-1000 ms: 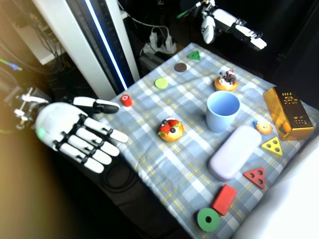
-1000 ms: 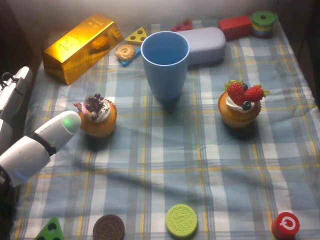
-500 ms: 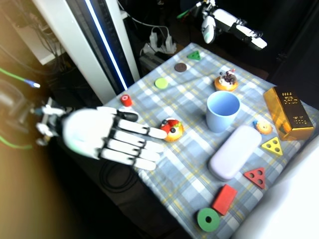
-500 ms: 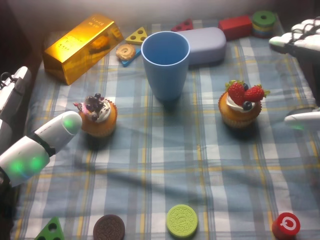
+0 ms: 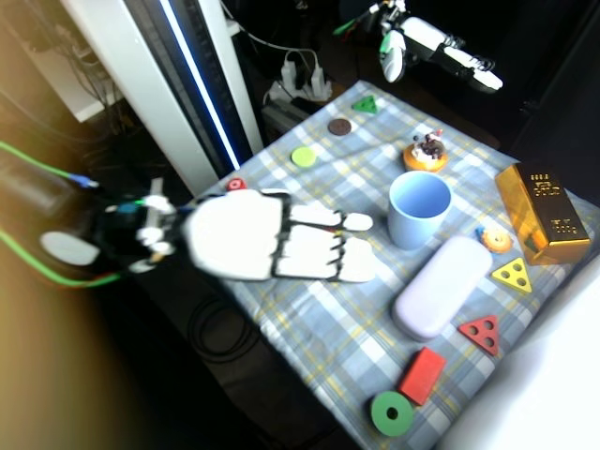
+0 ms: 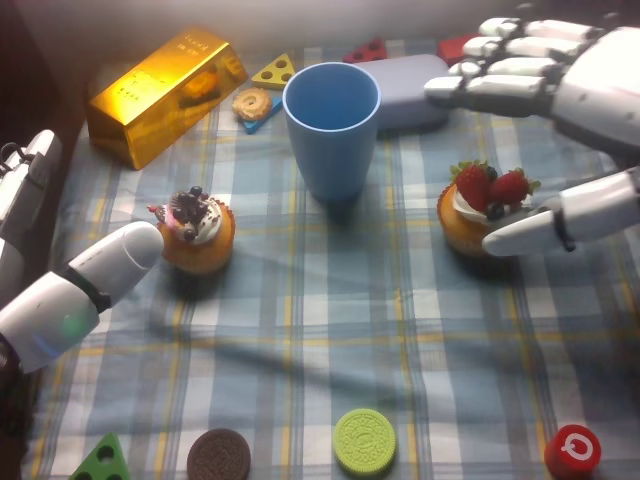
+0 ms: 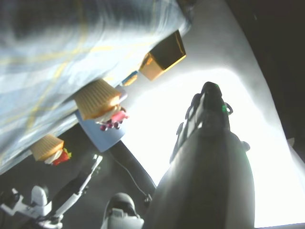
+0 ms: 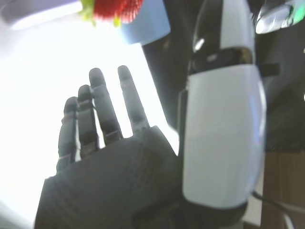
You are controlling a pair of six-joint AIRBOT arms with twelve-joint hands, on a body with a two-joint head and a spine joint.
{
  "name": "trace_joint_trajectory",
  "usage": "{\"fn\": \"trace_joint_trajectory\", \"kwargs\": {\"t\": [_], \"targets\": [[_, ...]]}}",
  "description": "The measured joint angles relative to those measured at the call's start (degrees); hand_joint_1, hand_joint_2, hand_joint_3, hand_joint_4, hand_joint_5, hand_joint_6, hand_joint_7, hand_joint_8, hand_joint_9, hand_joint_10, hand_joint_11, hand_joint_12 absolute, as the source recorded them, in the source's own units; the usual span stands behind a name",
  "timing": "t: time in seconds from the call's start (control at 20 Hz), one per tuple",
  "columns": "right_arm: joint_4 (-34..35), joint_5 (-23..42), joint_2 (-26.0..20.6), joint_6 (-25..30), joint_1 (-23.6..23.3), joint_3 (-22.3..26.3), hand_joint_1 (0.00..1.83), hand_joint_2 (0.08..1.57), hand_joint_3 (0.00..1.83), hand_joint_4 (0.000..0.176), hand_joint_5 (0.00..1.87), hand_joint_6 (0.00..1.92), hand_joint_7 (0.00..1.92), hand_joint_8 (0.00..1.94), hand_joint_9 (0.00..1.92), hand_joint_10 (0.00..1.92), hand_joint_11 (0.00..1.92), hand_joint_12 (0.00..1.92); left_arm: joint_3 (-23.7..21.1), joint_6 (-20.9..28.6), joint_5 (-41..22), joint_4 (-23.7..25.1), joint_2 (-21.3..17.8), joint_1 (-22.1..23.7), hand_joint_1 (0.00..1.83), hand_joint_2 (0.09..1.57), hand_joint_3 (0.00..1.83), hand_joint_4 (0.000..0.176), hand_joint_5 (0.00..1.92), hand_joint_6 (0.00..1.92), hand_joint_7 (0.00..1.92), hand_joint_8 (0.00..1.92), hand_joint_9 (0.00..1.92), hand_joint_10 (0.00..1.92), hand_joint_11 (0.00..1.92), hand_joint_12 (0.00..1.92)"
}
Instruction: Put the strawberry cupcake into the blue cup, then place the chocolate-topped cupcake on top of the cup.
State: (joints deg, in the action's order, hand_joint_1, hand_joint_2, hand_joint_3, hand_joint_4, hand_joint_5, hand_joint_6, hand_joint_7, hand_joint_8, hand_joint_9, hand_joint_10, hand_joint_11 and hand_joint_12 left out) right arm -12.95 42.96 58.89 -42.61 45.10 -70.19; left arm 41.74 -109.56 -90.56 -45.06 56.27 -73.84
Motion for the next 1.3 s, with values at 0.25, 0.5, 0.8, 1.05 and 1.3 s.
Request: {"fn": "trace_joint_trajectory", "kwargs": {"t": [0.25, 0.5, 0.8, 1.05, 1.3], "targets": [[-1.07, -2.47, 2.45, 0.11, -0.35, -1.64, 0.45, 0.86, 0.01, 0.073, 0.25, 0.0, 0.42, 0.01, 0.19, 0.0, 0.03, 0.03, 0.39, 0.0, 0.13, -0.13, 0.04, 0.0, 0.0, 0.81, 0.0, 0.098, 0.01, 0.0, 0.03, 0.0, 0.02, 0.0, 0.0, 0.0], [-3.56, -2.49, 5.18, 8.13, -0.57, -5.53, 0.44, 0.85, 0.0, 0.092, 0.22, 0.01, 0.4, 0.01, 0.14, 0.01, 0.0, 0.0, 0.39, 0.0, 0.09, -0.15, 0.04, 0.0, 0.0, 0.81, 0.0, 0.105, 0.0, 0.0, 0.01, 0.0, 0.02, 0.0, 0.0, 0.0], [-5.4, -2.95, 5.57, 12.0, -0.57, -7.19, 0.48, 0.81, 0.0, 0.114, 0.25, 0.01, 0.4, 0.0, 0.19, 0.02, 0.08, 0.04, 0.39, 0.0, 0.09, 0.02, 0.04, 0.0, 0.0, 0.81, 0.0, 0.073, 0.01, 0.0, 0.03, 0.0, 0.03, 0.0, 0.0, 0.0], [-9.25, -4.76, 2.91, 15.89, -0.59, -6.95, 0.49, 0.82, 0.0, 0.082, 0.28, 0.0, 0.43, 0.01, 0.3, 0.02, 0.13, 0.08, 0.39, 0.0, 0.09, -0.11, 0.04, 0.0, 0.0, 0.82, 0.0, 0.082, 0.0, 0.0, 0.03, 0.0, 0.04, 0.01, 0.0, 0.0], [-12.81, -5.97, 0.11, 19.02, -0.57, -5.42, 0.42, 0.81, 0.0, 0.089, 0.23, 0.0, 0.42, 0.01, 0.3, 0.01, 0.16, 0.11, 0.39, 0.0, 0.11, -0.11, 0.04, 0.0, 0.0, 0.83, 0.01, 0.081, 0.0, 0.0, 0.02, 0.0, 0.03, 0.0, 0.0, 0.0]]}}
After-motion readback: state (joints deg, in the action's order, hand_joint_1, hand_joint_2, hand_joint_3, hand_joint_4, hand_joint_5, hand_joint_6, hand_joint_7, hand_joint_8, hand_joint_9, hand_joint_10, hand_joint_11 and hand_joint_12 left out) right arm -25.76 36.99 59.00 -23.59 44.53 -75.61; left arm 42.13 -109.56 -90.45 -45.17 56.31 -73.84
